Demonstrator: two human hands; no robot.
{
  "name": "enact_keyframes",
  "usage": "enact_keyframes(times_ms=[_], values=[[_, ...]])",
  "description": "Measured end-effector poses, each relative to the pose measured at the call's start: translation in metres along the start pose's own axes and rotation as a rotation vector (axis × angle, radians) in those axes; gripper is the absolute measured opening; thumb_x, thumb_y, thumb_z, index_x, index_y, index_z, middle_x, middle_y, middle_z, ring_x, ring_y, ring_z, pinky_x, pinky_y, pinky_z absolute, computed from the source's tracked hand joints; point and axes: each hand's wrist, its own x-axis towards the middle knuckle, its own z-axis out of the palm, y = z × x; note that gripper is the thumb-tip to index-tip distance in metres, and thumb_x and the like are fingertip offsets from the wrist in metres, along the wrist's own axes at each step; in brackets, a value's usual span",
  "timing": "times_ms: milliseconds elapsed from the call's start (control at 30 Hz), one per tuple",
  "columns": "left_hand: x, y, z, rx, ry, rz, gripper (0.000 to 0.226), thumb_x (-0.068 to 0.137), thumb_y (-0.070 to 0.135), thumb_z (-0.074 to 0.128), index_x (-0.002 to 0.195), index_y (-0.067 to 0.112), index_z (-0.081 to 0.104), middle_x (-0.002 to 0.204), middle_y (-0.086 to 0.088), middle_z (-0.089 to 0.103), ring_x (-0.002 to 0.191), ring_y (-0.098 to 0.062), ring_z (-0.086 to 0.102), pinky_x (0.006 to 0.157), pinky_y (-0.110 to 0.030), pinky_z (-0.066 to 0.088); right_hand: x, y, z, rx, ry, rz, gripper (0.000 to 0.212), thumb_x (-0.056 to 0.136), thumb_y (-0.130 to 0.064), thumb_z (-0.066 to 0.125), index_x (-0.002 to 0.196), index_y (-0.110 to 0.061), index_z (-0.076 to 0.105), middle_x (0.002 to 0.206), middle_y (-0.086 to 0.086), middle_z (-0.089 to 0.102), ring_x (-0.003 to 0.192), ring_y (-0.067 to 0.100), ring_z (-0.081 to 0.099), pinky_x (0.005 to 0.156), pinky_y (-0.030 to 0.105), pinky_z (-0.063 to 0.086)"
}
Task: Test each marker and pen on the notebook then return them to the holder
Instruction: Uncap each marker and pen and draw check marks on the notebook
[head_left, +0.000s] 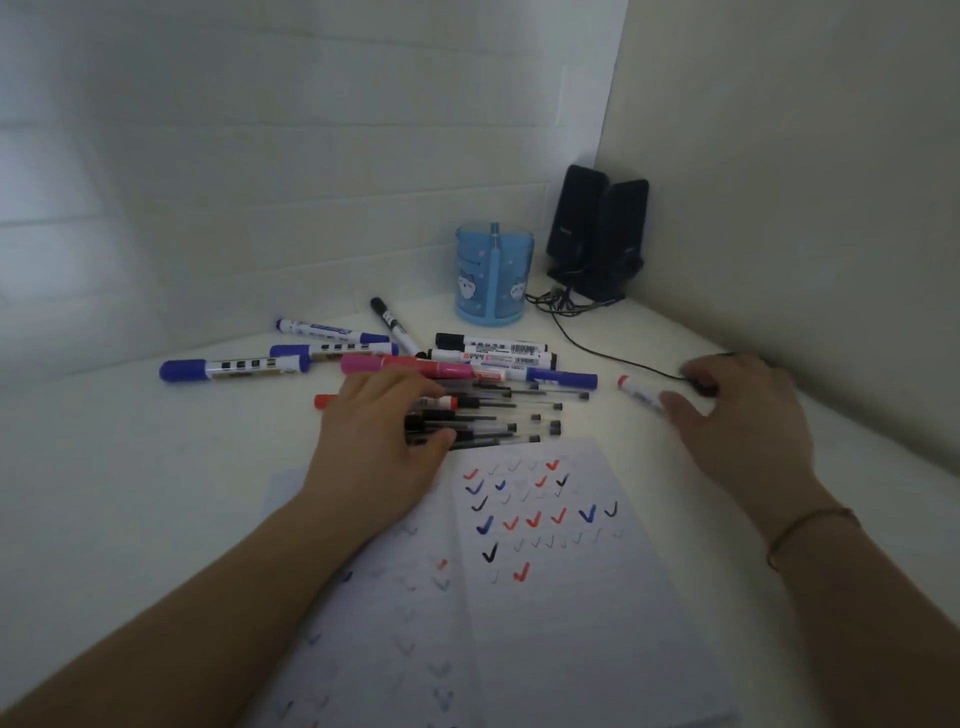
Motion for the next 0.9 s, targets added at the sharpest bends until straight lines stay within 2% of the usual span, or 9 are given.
enact_keyframes(times_ms=[100, 233, 333, 467, 533, 600, 700, 767, 900], values=[[0.000, 0.000, 0.001, -0.002, -0.003, 0.030, 0.038, 0.078, 0.036, 0.070, 0.114, 0.027, 0.061, 0.120, 0.006, 0.058, 0.114, -0.016, 0.047, 0.101, -0.033, 0.034, 0.013, -0.031, 0.015, -0.077, -0.091, -0.176, 0.031, 0.092, -0.039, 0.053, 0.120, -0.027, 0.060, 0.123, 0.001, 0.056, 0.118, 0.026, 0.042, 0.095, 0.039, 0.039], [-0.001, -0.001, -0.002, -0.032, 0.010, 0.042, 0.035, 0.080, 0.035, 0.067, 0.113, 0.028, 0.060, 0.119, 0.009, 0.058, 0.114, -0.015, 0.047, 0.102, -0.034, 0.035, 0.033, -0.046, 0.039, -0.188, -0.271, -0.233, 0.035, 0.095, -0.046, 0.043, 0.121, -0.030, 0.060, 0.120, 0.001, 0.055, 0.112, 0.026, 0.038, 0.085, 0.038, 0.042], [-0.001, -0.002, -0.002, -0.068, 0.029, 0.056, 0.032, 0.081, 0.033, 0.066, 0.112, 0.028, 0.059, 0.117, 0.010, 0.058, 0.112, -0.014, 0.048, 0.101, -0.037, 0.038, 0.040, -0.047, 0.047, -0.214, -0.262, -0.270, 0.027, 0.092, -0.046, 0.051, 0.111, -0.030, 0.063, 0.114, 0.000, 0.056, 0.108, 0.024, 0.039, 0.078, 0.033, 0.038], [-0.002, 0.000, -0.002, -0.108, 0.049, 0.084, 0.032, 0.081, 0.039, 0.057, 0.110, 0.026, 0.061, 0.116, 0.009, 0.058, 0.112, -0.014, 0.048, 0.100, -0.038, 0.039, 0.040, -0.045, 0.030, -0.170, -0.199, -0.240, 0.022, 0.091, -0.041, 0.054, 0.103, -0.026, 0.064, 0.102, -0.002, 0.061, 0.102, 0.021, 0.045, 0.080, 0.035, 0.043], [-0.002, 0.005, -0.005, -0.147, 0.092, 0.109, 0.031, 0.082, 0.042, 0.053, 0.107, 0.025, 0.062, 0.112, 0.009, 0.059, 0.109, -0.012, 0.049, 0.099, -0.035, 0.039, 0.036, -0.041, 0.009, -0.048, -0.156, -0.183, 0.018, 0.091, -0.035, 0.056, 0.100, -0.022, 0.066, 0.094, -0.002, 0.063, 0.093, 0.020, 0.052, 0.077, 0.034, 0.044], [-0.004, 0.013, -0.009, -0.217, 0.113, 0.107, 0.029, 0.085, 0.045, 0.050, 0.105, 0.026, 0.060, 0.107, 0.012, 0.059, 0.105, -0.009, 0.049, 0.095, -0.029, 0.039, 0.021, -0.046, -0.014, 0.211, -0.127, -0.090, 0.015, 0.091, -0.029, 0.058, 0.095, -0.018, 0.068, 0.083, -0.005, 0.062, 0.073, 0.012, 0.054, 0.065, 0.027, 0.041], [-0.010, 0.030, -0.014, -0.352, 0.030, 0.079, 0.040, 0.090, 0.057, 0.037, 0.109, 0.030, 0.059, 0.104, 0.015, 0.059, 0.102, -0.004, 0.051, 0.087, -0.023, 0.042, -0.020, -0.079, -0.034, 0.714, -0.328, 0.047, 0.013, 0.091, -0.029, 0.057, 0.089, -0.024, 0.069, 0.076, -0.007, 0.062, 0.063, 0.015, 0.049, 0.049, 0.018, 0.037], [-0.016, 0.039, -0.016, -0.506, -0.057, 0.055, 0.046, 0.090, 0.061, 0.029, 0.108, 0.032, 0.060, 0.100, 0.013, 0.063, 0.095, -0.003, 0.057, 0.081, -0.020, 0.047, -0.048, -0.101, -0.031, 0.714, -0.440, -0.097, 0.009, 0.089, -0.031, 0.058, 0.088, -0.032, 0.067, 0.081, -0.010, 0.064, 0.067, 0.010, 0.053, 0.050, 0.013, 0.042], [-0.016, 0.043, -0.020, -0.685, -0.127, -0.087, 0.042, 0.091, 0.060, 0.036, 0.092, 0.028, 0.063, 0.084, 0.007, 0.067, 0.081, -0.005, 0.063, 0.075, -0.021, 0.053, -0.071, -0.111, -0.020, 0.501, -0.374, -0.380, 0.006, 0.079, -0.040, 0.067, 0.084, -0.041, 0.063, 0.080, -0.026, 0.059, 0.079, -0.009, 0.049, 0.063, 0.008, 0.035]])
